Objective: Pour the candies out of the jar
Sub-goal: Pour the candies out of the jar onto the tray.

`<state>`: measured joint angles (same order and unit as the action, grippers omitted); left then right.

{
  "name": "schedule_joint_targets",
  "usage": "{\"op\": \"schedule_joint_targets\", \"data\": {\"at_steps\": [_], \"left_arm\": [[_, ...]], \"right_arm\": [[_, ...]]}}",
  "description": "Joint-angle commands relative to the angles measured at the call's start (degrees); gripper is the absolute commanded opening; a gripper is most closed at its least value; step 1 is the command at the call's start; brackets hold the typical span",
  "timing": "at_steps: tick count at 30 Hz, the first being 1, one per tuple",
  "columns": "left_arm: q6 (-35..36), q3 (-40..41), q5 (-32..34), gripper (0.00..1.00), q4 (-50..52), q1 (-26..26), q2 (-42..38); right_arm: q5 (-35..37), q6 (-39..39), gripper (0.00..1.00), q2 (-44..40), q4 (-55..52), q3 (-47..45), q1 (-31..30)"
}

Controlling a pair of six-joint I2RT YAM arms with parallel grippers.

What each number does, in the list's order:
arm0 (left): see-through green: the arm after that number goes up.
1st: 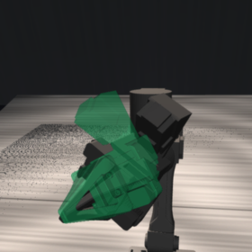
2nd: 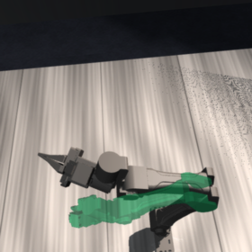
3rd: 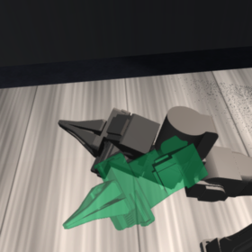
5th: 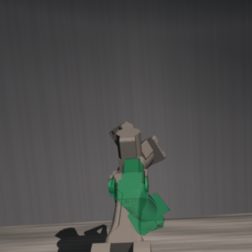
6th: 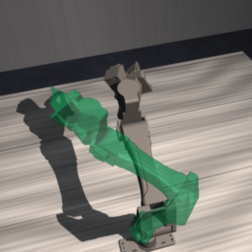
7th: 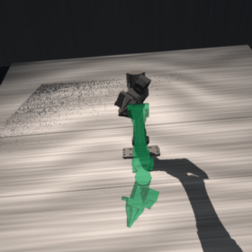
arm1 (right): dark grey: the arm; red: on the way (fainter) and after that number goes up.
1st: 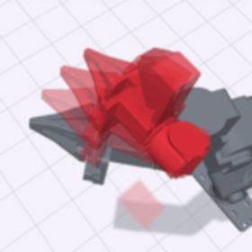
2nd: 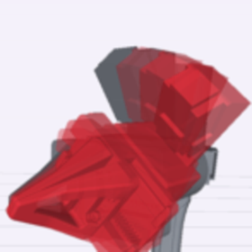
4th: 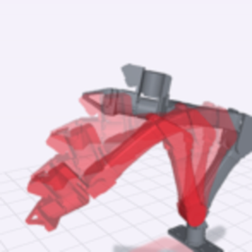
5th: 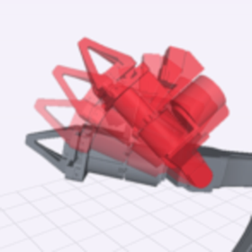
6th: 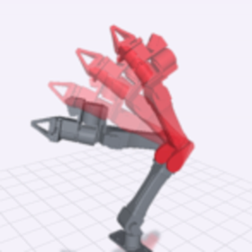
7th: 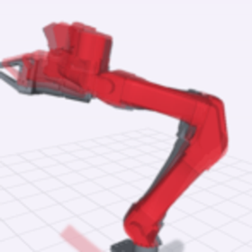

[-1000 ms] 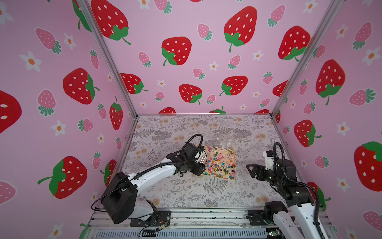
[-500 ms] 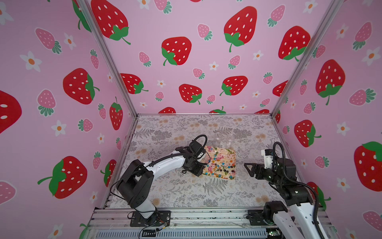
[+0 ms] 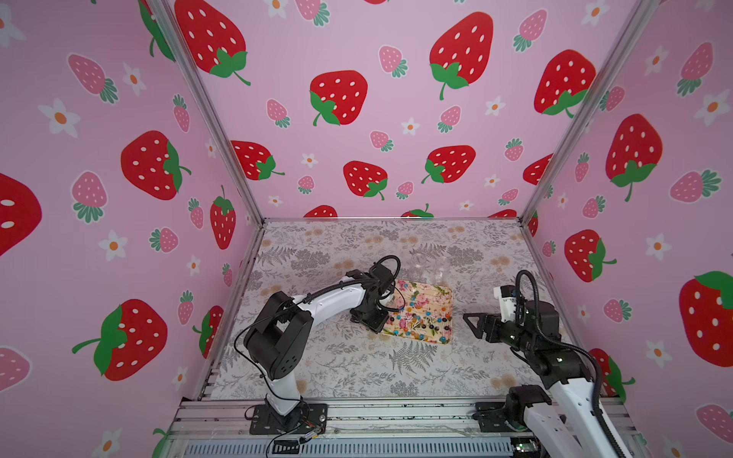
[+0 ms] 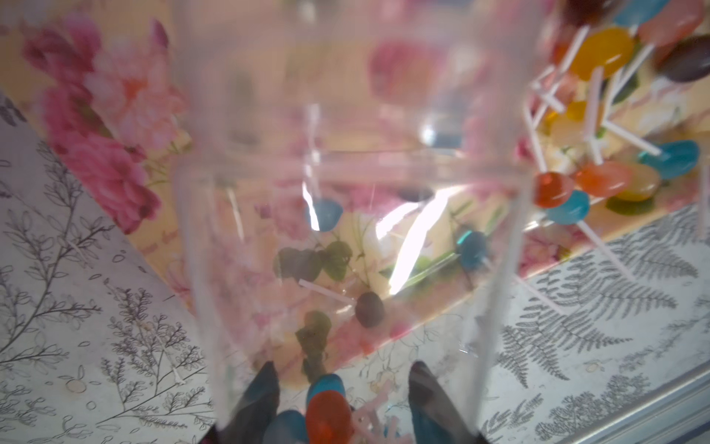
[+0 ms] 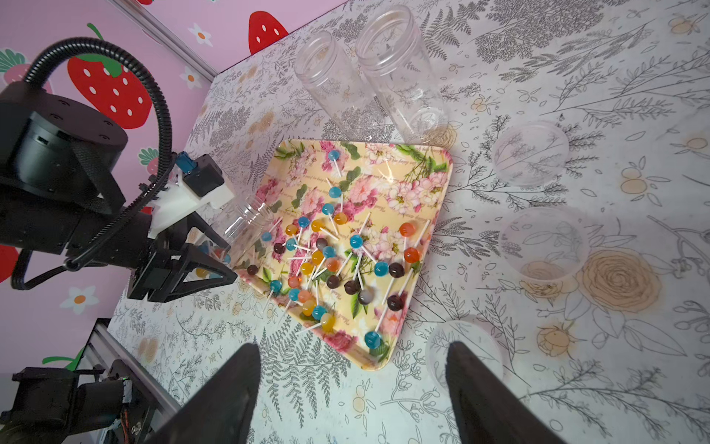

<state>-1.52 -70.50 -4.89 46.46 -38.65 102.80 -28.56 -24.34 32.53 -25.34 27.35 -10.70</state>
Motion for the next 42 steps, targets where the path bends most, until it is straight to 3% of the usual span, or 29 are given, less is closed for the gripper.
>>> {"op": "schedule_joint_targets", "data": {"at_steps": [1,20,31,42], "left_arm": [[2.8,-3.2,3.1,0.53,4.6,0.3,1.9],[12.2,-15.4,21.6,0.55,16.3,-2.4,9.6],[18.0,-21.3,37.6,0.57,20.2,-7.9,14.0],[25.2,-21.6,56.4,0.58,19.4,-12.2,16.7]], "right_arm": [[-0.2,-0.2,0.78,-1.6,0.9,-0.4,0.1],[-0.3,1.5,0.79,-0.3,-1.0,0.0,0.2],[-1.2,0.8,0.79,-2.5,-5.2,0.4,0.1],[-1.7,0.6,0.79,-2.4,-6.5,1.3,0.1]]}}
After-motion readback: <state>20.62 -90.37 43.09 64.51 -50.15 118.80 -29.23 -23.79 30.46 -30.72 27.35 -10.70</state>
